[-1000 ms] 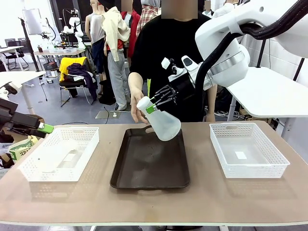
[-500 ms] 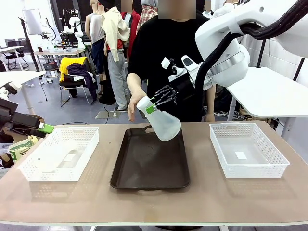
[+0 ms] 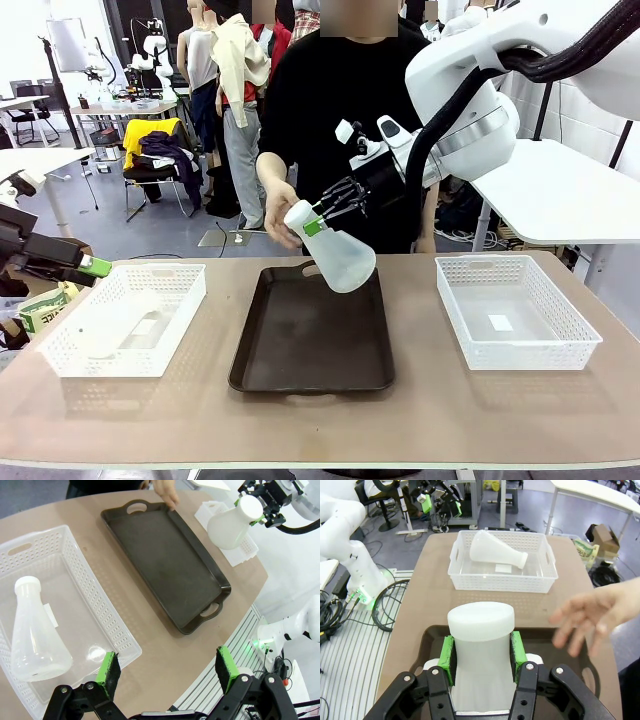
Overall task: Prepare the laboratory tools.
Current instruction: Place the picked Big flask upright in the Handle tray as instructed by the person.
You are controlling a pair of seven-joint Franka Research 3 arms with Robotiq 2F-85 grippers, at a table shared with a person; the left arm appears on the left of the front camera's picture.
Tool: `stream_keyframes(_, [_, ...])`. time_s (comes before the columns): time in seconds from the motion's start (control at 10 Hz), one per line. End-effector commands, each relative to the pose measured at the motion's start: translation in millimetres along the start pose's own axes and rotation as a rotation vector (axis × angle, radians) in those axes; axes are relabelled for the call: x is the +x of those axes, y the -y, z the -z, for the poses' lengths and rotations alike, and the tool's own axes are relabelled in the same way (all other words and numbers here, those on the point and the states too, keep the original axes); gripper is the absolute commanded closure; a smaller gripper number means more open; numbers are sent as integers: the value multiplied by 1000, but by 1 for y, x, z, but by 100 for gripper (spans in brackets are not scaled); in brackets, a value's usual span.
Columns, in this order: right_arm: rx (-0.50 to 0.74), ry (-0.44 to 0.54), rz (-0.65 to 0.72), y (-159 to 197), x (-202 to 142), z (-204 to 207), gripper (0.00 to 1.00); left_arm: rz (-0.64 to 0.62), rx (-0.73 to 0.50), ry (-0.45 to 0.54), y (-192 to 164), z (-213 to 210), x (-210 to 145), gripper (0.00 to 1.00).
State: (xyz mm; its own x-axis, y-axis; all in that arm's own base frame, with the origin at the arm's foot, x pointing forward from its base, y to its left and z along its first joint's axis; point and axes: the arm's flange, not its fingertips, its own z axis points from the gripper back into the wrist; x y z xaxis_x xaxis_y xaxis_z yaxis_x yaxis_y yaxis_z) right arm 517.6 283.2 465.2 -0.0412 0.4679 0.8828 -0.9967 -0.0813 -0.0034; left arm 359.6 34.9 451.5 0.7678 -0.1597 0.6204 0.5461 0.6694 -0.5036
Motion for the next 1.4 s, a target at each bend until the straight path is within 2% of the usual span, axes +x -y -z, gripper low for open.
stream_keyframes(0.0, [23,0,-5,1,-6,0,100,18,-20,21,-3,1,-1,0])
stream_keyframes(0.2, [44,33,-27,0,-10,0,100,18,-20,21,-3,1,-1,0])
stream_keyframes(0.3, [58,96,-78,-1,-11,-1,100,18,-20,21,-3,1,-1,0])
stream_keyframes(0.8, [106,622,-361,-6,-38,-36,100,18,-20,21,-3,1,-1,0])
stream_keyframes(1.0, [120,807,-452,-2,-39,-47,100,18,-20,21,-3,1,-1,0])
stream_keyframes(1.1, [138,912,-473,2,-40,-53,100,18,-20,21,-3,1,-1,0])
stream_keyframes(1.3, [128,1008,-419,15,-46,-49,100,18,-20,21,-3,1,-1,0])
